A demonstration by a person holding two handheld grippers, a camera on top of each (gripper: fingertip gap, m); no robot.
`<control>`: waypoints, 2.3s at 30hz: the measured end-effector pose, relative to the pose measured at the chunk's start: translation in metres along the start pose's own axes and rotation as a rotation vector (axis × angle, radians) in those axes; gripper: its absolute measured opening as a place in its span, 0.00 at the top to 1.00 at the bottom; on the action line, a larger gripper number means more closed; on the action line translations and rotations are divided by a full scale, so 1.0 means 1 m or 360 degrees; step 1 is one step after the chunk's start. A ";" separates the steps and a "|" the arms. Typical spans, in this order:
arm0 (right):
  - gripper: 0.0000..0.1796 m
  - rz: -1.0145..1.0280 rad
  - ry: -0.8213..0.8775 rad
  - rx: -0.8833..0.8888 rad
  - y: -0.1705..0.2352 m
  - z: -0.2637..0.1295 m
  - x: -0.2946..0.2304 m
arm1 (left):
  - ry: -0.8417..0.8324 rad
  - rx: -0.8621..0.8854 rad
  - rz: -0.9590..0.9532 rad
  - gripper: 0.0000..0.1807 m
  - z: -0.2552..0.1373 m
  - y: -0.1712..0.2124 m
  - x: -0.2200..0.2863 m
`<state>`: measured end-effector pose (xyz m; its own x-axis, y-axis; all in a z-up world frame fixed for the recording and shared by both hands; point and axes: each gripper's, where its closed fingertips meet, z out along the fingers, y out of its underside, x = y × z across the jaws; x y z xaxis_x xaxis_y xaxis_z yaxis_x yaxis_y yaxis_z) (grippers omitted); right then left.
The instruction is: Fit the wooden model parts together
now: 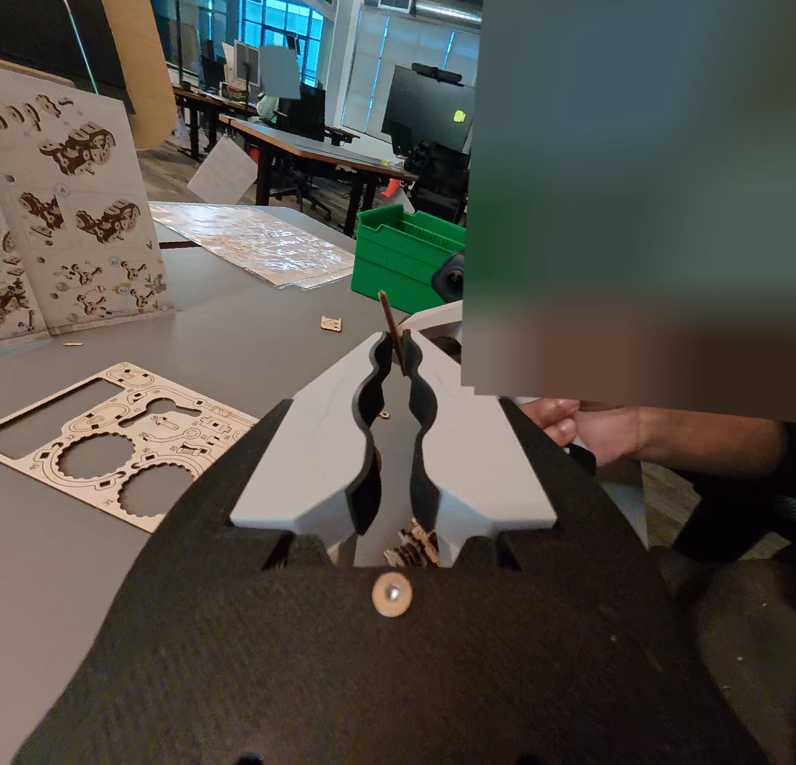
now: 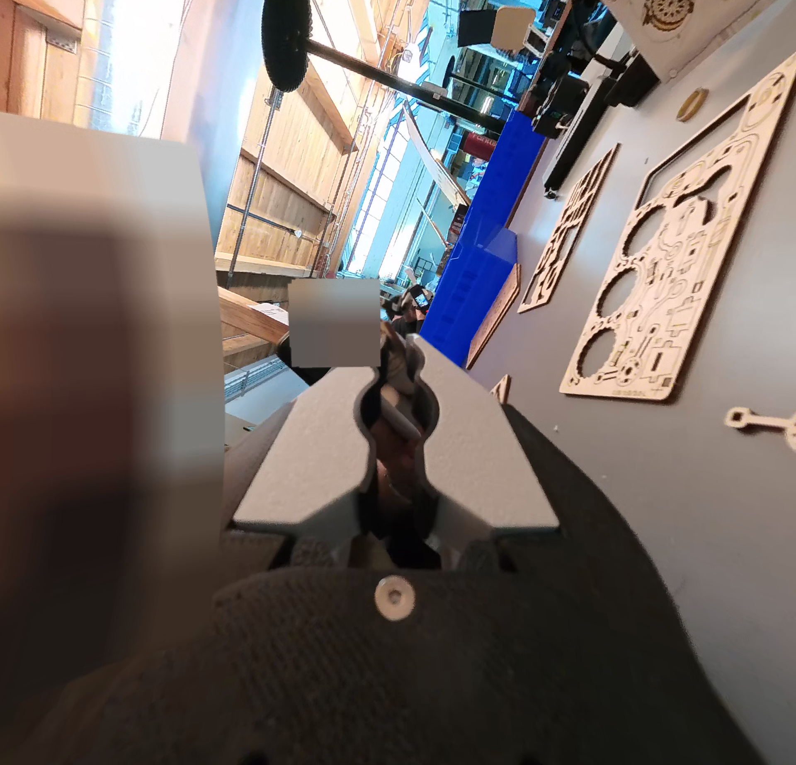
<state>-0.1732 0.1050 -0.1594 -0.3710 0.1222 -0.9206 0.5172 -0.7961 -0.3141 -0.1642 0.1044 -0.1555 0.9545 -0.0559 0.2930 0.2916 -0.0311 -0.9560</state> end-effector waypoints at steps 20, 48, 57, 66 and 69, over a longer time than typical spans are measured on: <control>0.93 -0.0212 0.0063 -0.0046 -0.004 0.000 0.005 | 0.0216 0.0065 -0.0591 1.00 0.000 -0.003 -0.011; 0.98 -0.0180 -0.0051 -0.0058 -0.002 0.001 -0.004 | 0.0225 0.0080 -0.0524 1.00 -0.001 -0.006 -0.003; 0.98 -0.0178 -0.0047 -0.0055 -0.002 0.003 -0.004 | 0.0237 0.0089 -0.0552 1.00 -0.002 -0.007 -0.004; 0.99 -0.0217 -0.0038 -0.0058 -0.002 0.002 -0.005 | 0.0220 0.0081 -0.0514 1.00 -0.001 -0.006 -0.003; 0.99 -0.0224 -0.0034 -0.0058 -0.002 0.001 -0.004 | 0.0178 0.0051 -0.0372 0.99 -0.001 -0.005 -0.001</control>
<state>-0.1732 0.1055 -0.1546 -0.4580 0.2180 -0.8618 0.4866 -0.7499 -0.4482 -0.1667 0.1033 -0.1509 0.8486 -0.1612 0.5038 0.5069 -0.0244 -0.8616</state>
